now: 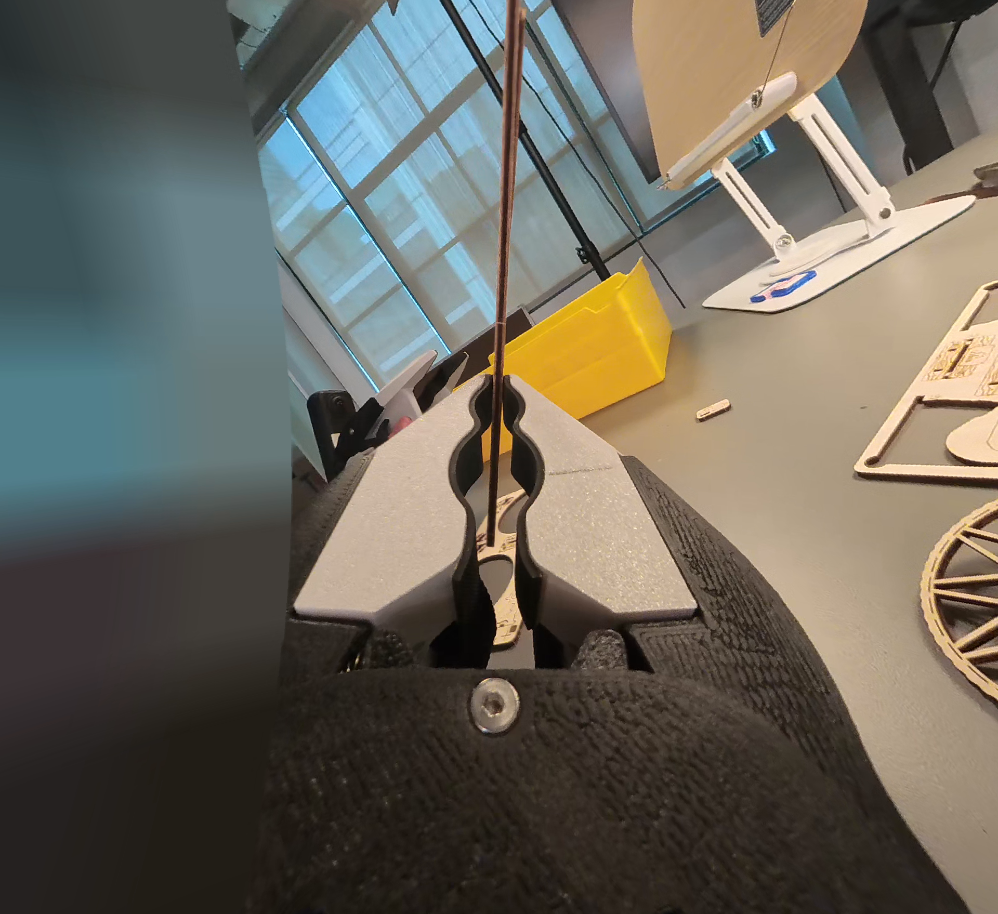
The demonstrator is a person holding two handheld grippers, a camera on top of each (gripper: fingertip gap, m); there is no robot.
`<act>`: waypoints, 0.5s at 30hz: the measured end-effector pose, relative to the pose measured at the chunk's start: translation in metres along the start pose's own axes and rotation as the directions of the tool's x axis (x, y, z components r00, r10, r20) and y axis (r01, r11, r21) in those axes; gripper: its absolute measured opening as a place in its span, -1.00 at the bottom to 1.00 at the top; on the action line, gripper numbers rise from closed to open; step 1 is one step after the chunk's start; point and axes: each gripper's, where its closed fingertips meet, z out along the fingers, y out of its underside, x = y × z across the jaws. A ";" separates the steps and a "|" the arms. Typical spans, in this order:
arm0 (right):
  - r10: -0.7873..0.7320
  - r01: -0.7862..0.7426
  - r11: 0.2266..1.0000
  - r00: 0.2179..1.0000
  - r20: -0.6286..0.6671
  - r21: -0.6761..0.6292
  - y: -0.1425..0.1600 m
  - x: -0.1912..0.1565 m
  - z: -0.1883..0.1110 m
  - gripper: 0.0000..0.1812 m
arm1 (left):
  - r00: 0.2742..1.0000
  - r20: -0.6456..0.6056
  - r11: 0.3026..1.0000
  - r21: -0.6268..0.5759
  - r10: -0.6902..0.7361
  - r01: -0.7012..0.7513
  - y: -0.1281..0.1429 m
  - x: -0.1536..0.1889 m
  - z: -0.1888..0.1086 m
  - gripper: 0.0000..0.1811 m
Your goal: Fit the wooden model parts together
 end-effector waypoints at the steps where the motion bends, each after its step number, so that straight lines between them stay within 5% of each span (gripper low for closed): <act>1: -0.002 0.002 1.000 1.000 -0.001 -0.001 0.000 0.000 0.000 -0.99 | 1.000 0.001 1.000 -0.001 0.004 -0.004 0.000 0.000 0.000 -0.61; 15: 0.010 -0.010 1.000 1.000 -0.011 -0.018 0.003 0.004 0.000 -0.99 | 1.000 -0.004 1.000 -0.013 -0.010 0.010 0.003 -0.001 0.002 -0.61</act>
